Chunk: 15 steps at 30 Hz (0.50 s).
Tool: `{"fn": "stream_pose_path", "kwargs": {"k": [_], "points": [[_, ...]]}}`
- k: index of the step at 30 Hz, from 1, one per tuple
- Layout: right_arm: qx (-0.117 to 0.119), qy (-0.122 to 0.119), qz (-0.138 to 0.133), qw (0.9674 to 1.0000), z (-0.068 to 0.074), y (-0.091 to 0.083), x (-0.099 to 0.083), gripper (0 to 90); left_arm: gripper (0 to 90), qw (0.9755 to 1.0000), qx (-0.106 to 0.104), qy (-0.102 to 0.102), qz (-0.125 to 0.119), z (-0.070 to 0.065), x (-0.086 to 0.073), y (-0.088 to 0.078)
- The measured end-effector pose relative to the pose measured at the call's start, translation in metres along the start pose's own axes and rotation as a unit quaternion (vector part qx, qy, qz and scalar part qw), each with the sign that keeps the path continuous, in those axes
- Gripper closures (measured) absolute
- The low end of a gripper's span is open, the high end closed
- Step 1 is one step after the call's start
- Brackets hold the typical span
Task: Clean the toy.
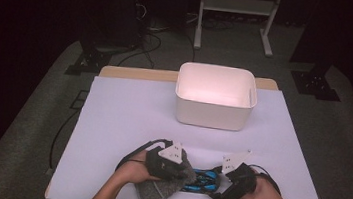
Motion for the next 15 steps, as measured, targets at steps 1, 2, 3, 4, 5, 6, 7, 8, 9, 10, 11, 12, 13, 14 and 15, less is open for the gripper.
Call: {"fn": "stream_pose_path", "kwargs": {"k": [1, 2, 3, 4, 5, 6, 7, 8, 9, 10, 11, 12, 13, 14, 15], "points": [[0.000, -0.004, -0.002, 1.0000, -0.001, 0.003, 0.002, 13.8, 74.9, 1.0000, -0.003, -0.001, -0.003, 0.001, 0.001, 0.002], [-0.001, -0.003, -0.003, 1.0000, -0.001, 0.003, 0.003, 13.8, 74.9, 1.0000, -0.006, 0.000, 0.000, 0.001, 0.002, 0.003], [-0.003, -0.008, -0.007, 0.9999, -0.001, 0.005, 0.005, 13.9, 74.9, 1.0000, -0.006, 0.000, 0.001, 0.001, 0.002, 0.004], [-0.003, -0.008, -0.007, 0.9999, -0.001, 0.005, 0.005, 13.9, 74.8, 1.0000, -0.006, 0.000, 0.001, 0.001, 0.002, 0.004], [-0.003, -0.006, -0.007, 0.9999, -0.001, 0.005, 0.006, 14.1, 74.8, 1.0000, -0.007, 0.000, 0.002, 0.001, 0.002, 0.005], [-0.003, -0.008, -0.012, 0.9999, -0.001, 0.006, 0.007, 17.9, 74.7, 1.0000, -0.008, 0.000, 0.002, 0.001, 0.001, 0.005], [-0.004, -0.012, -0.012, 0.9998, -0.001, 0.007, 0.007, 21.1, 74.5, 1.0000, -0.007, 0.000, 0.003, 0.000, 0.001, 0.005], [-0.007, -0.016, -0.011, 0.9998, -0.001, 0.007, 0.007, 21.5, 74.4, 1.0000, -0.007, -0.001, 0.003, 0.000, 0.000, 0.003], [-0.006, -0.015, -0.011, 0.9998, -0.001, 0.007, 0.007, 21.5, 74.4, 1.0000, -0.006, -0.001, 0.004, 0.000, -0.002, 0.002], [-0.007, -0.016, -0.009, 0.9998, -0.001, 0.007, 0.007, 21.6, 74.4, 1.0000, -0.006, -0.002, 0.005, 0.000, -0.004, 0.002], [-0.008, -0.016, -0.009, 0.9998, -0.001, 0.007, 0.007, 21.6, 74.4, 1.0000, -0.006, -0.002, 0.005, 0.000, -0.004, 0.002], [-0.008, -0.016, -0.010, 0.9998, -0.001, 0.008, 0.007, 21.6, 74.4, 1.0000, -0.004, -0.007, 0.005, -0.001, -0.009, -0.001], [-0.008, -0.016, -0.011, 0.9998, -0.001, 0.008, 0.007, 21.6, 74.4, 1.0000, -0.004, -0.007, 0.005, -0.001, -0.009, -0.001], [-0.008, -0.015, -0.013, 0.9998, -0.001, 0.008, 0.007, 21.6, 74.4, 0.9999, -0.003, -0.005, 0.010, -0.004, -0.017, -0.005], [-0.008, -0.016, -0.013, 0.9998, -0.001, 0.008, 0.007, 21.6, 74.4, 0.9999, -0.003, -0.006, 0.012, -0.006, -0.021, -0.006]]}}
Point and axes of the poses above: each handheld gripper's, and its own axes: y roughly forward along the jaws, x roughly out of its top, z roughly to its left, the point moved 6 cm from there along y, roughly forward along the jaws, and after that the axes turned 6 degrees about -x, right-handed, at the moved point
